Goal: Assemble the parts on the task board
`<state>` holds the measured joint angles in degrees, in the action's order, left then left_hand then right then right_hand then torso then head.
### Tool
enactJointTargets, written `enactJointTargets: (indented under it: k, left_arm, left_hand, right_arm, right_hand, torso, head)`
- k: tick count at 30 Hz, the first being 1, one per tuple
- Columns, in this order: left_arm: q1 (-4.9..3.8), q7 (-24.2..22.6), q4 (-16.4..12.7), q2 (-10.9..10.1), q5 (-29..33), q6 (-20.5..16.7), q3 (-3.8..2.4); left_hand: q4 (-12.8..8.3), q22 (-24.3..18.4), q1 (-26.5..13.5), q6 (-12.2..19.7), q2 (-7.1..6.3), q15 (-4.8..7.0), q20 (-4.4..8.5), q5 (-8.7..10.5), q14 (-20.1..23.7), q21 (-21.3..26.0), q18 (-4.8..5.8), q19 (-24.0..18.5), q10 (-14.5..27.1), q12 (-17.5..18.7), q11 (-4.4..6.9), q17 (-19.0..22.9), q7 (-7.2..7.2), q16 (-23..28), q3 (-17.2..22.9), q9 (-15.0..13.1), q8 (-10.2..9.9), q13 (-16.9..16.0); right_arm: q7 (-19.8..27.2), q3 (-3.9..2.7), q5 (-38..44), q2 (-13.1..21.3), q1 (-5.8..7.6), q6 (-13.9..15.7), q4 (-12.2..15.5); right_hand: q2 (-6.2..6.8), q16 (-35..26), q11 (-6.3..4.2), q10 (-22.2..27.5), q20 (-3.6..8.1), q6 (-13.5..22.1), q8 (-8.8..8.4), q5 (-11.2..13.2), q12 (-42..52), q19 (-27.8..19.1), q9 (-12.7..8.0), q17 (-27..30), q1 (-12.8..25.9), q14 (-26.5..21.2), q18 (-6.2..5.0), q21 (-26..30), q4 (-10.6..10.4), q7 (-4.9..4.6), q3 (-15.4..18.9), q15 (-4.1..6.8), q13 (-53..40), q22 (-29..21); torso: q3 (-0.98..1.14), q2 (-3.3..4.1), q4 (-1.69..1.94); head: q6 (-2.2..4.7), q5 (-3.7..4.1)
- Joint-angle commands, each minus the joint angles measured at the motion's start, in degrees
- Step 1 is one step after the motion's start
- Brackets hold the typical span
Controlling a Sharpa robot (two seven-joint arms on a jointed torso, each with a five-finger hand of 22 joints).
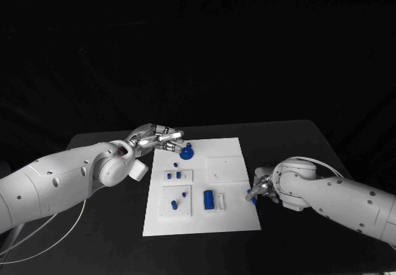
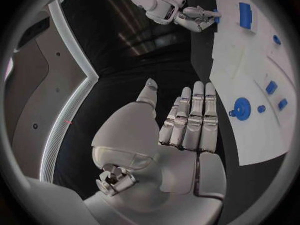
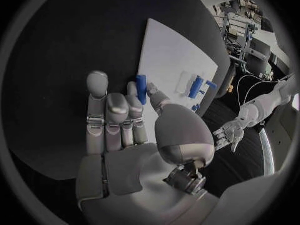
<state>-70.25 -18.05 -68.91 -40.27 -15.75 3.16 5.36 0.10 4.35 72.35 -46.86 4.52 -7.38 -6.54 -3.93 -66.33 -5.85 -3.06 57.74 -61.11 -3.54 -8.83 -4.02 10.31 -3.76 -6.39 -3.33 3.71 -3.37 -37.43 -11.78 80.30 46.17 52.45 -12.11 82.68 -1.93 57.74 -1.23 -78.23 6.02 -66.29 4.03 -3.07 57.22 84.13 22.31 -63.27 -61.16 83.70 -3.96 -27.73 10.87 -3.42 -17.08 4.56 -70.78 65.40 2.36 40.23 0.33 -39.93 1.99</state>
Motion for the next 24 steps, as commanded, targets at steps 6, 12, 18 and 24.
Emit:
enactJointTargets:
  k: [6, 12, 18, 24]
  left_arm:
    - [0.00, 0.5, -0.1, 0.0, 0.4, 1.8, -0.04]
    - [0.00, 0.8, 0.0, -0.1, 0.4, 2.0, -0.03]
    - [0.00, 0.9, 0.0, -0.2, 0.4, 2.1, -0.03]
    - [0.00, 1.0, 0.0, -0.2, 0.4, 2.3, -0.03]
  left_hand:
    - [-0.2, -0.1, 0.3, 0.2, 0.29, -0.07, -0.34, -0.32, 0.2, 0.1, -0.25, 0.1, 0.3, 0.1, 0.08, -0.1, -0.15, 0.1, 0.4, 0.1, -0.1, 0.0]
    - [-0.3, -0.1, 0.5, 0.2, 0.42, -0.06, -0.32, -0.39, 0.2, 0.1, -0.24, 0.1, 0.3, 0.2, 0.08, -0.1, -0.14, 0.1, 0.5, 0.1, -0.1, 0.0]
    - [-0.3, -0.1, 0.5, 0.2, 0.42, -0.06, -0.32, -0.39, 0.2, 0.1, -0.24, 0.1, 0.3, 0.2, 0.08, -0.1, -0.14, 0.1, 0.5, 0.1, -0.1, 0.0]
    - [-0.3, -0.1, 0.4, 0.2, 0.48, -0.06, -0.32, -0.36, 0.2, 0.1, -0.24, 0.1, 0.3, 0.2, 0.07, -0.1, -0.14, 0.1, 0.5, 0.1, -0.1, 0.0]
  right_arm:
    - [0.0, 0.45, -4.7, 0.6, -0.85, 4.4, -1.0]
    - [0.8, 0.30, -9.7, 1.8, -0.86, 7.2, -0.3]
    - [1.5, -0.52, -12.8, 3.1, -0.86, 8.1, 0.6]
    - [1.8, -2.77, -14.0, 4.0, -0.84, 8.1, 1.8]
  right_hand:
    - [-1.27, 0.1, -0.43, 0.4, -0.16, -2.0, -0.36, -4.7, 0.2, 2.2, -16.6, 0.4, 0.0, 0.1, -0.07, -1.0, 5.3, 0.04, -10.3, 0.02, 0.0, 0.6]
    - [-1.03, 0.0, -0.64, 0.2, -0.05, -3.0, -0.37, -4.5, 0.0, 2.3, -16.1, 1.0, 1.5, 0.1, 0.16, -1.0, 4.4, 0.53, -9.6, 0.14, 0.5, 0.6]
    - [-1.03, -0.1, -0.67, 0.2, -0.04, -3.2, -0.37, -4.1, 0.0, 2.2, -16.0, 1.2, 1.5, 0.0, 0.24, -0.9, 4.2, 0.67, -9.1, 0.14, 0.6, 0.6]
    - [-1.08, -0.1, -0.72, 0.1, 0.00, -3.3, -0.35, -4.3, 0.1, 2.3, -15.9, 1.4, 1.6, 0.0, 0.26, -0.9, 4.0, 0.74, -8.7, 0.18, 0.6, 0.6]
  torso:
    - [-0.01, -0.03, -0.02]
    - [-0.02, -0.03, -0.03]
    - [-0.08, -0.04, -0.03]
    - [-0.02, -0.01, 0.02]
  head:
    - [-0.36, -0.39]
    - [-0.47, -0.71]
    - [-0.53, -0.79]
    - [-0.50, -0.94]
